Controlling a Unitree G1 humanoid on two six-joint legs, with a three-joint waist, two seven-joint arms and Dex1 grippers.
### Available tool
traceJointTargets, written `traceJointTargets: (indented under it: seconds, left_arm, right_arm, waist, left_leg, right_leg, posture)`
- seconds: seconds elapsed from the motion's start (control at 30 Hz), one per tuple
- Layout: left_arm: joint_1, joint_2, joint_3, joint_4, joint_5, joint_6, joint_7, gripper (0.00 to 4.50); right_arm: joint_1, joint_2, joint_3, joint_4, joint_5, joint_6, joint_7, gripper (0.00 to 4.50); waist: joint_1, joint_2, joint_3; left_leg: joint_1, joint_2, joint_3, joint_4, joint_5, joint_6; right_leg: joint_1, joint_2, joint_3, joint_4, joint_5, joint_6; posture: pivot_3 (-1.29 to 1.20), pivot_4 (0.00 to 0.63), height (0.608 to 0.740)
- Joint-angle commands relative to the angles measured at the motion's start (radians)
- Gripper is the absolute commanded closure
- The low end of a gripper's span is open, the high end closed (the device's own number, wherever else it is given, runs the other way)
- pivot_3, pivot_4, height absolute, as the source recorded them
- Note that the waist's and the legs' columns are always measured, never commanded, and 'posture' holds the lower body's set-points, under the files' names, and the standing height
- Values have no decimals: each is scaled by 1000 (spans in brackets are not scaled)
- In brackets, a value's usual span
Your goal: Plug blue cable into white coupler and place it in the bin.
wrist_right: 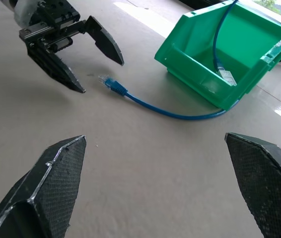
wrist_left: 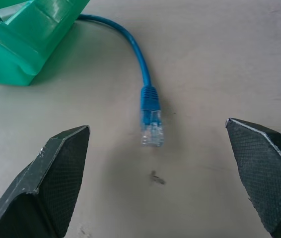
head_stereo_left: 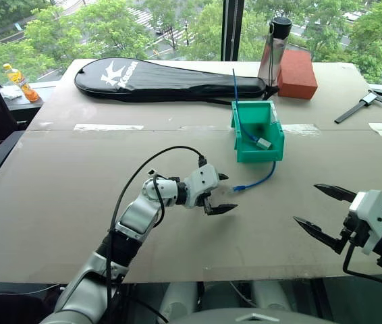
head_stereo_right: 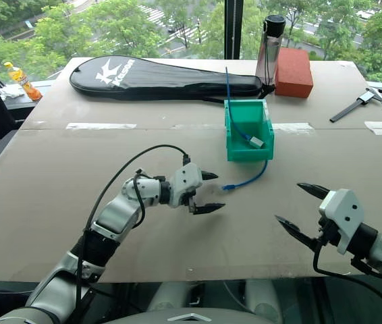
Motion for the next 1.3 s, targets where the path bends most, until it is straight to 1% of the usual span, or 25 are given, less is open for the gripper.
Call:
traceJointTargets:
  seconds: [0.03,0.07,0.1,0.17,0.23,0.27,0.33,0.37,0.57,0.63,0.7,0.77,0.87,0.97,1.1,1.2,1.3]
  left_arm:
    - [-36,-16,-5,41,20,-11,-14,0]
    - [-39,-18,-10,52,28,-18,-20,531]
    - [-43,-22,-14,65,32,-26,-26,811]
    - [-49,-30,-17,81,36,-33,-36,1659]
    - [-53,-34,-17,91,40,-39,-45,2581]
    - [-54,-36,-16,94,41,-41,-50,3151]
    - [-56,-39,-14,99,43,-44,-54,4089]
    - [-54,-39,-11,99,42,-49,-58,4419]
    - [-39,-47,11,73,22,-80,-67,4419]
    - [-28,-49,28,56,4,-108,-74,4419]
    - [-10,-51,55,19,-40,-127,-91,4419]
    - [7,-48,80,-30,-87,-149,-116,4419]
    - [13,-49,104,-99,-127,-181,-134,4419]
    - [3,-62,119,-121,-128,-233,-124,4419]
    - [-16,-81,135,-109,-117,-322,-112,4419]
    - [-22,-88,134,-92,-102,-372,-104,4419]
    - [-22,-91,126,-87,-93,-398,-97,4419]
  right_arm:
    - [19,-12,-53,-31,20,-36,-6,85]
    - [23,-11,-55,-32,22,-38,-10,0]
    - [28,-9,-58,-39,28,-36,-16,0]
    - [39,-6,-60,-53,36,-32,-26,0]
    - [51,-5,-63,-66,45,-28,-32,0]
    - [59,-5,-66,-72,51,-28,-33,0]
    - [69,-8,-70,-76,58,-29,-35,0]
    - [71,-12,-70,-76,62,-29,-33,0]
    - [56,-33,-62,-59,75,-30,-28,0]
    - [45,-36,-50,-57,93,1,-46,0]
    - [22,-26,-29,-66,158,106,-106,0]
    - [-6,1,2,-78,308,262,-202,0]
    - [-51,80,73,-102,504,379,-339,0]
    - [-137,188,146,-103,636,427,-524,0]
    - [-243,300,220,-86,774,438,-708,0]
    - [-297,336,255,-71,870,435,-797,0]
    - [-348,343,277,-37,914,433,-847,0]
  waist:
    - [-1,0,0]
    - [-1,0,0]
    - [-1,0,0]
    - [1,0,0]
    - [2,0,0]
    - [2,0,0]
    - [3,0,0]
    - [3,0,0]
    - [2,0,0]
    - [2,0,0]
    - [1,0,0]
    - [0,0,0]
    - [1,0,0]
    - [1,1,-1]
    - [0,0,-1]
    - [1,0,-1]
    - [1,0,-1]
  left_leg:
    - [0,0,0,0,0,0]
    - [0,0,0,0,0,0]
    - [0,0,0,0,0,0]
    - [0,0,0,0,0,0]
    - [0,0,0,0,0,0]
    - [0,0,0,0,0,0]
    - [0,0,0,0,0,0]
    - [0,0,0,0,0,0]
    - [0,0,0,0,0,0]
    - [0,0,0,0,0,0]
    - [0,0,0,0,0,0]
    - [0,0,0,0,0,0]
    - [-1,1,-2,0,0,0]
    - [-1,1,-2,0,0,0]
    - [-1,0,-2,1,0,0]
    - [-1,0,-2,1,0,0]
    - [-1,0,-2,1,0,0]
  right_leg:
    - [0,0,0,0,0,0]
    - [0,0,0,0,0,0]
    - [0,0,0,0,0,0]
    - [0,0,0,0,0,-1]
    - [0,0,0,0,0,-1]
    - [0,0,0,0,0,-1]
    - [0,-1,0,0,0,-1]
    - [0,-1,0,0,0,-1]
    - [0,-1,0,0,0,-1]
    - [0,-1,0,0,0,-1]
    - [0,-1,0,0,1,-3]
    - [0,-1,0,0,2,-3]
    - [0,-2,0,0,2,-4]
    - [1,-3,1,0,2,-4]
    - [1,-2,0,0,2,-4]
    - [0,-1,-1,0,2,-4]
    - [1,-1,-1,0,3,-3]
  posture:
    - [0,150,740]
    - [0,150,740]
    - [0,150,740]
    - [0,150,740]
    - [0,150,740]
    - [0,150,740]
    - [0,150,740]
    - [0,150,740]
    - [0,150,740]
    - [0,150,740]
    - [0,150,740]
    - [0,150,740]
    - [0,150,740]
    - [0,150,740]
    - [0,150,740]
    - [0,150,740]
    - [0,150,740]
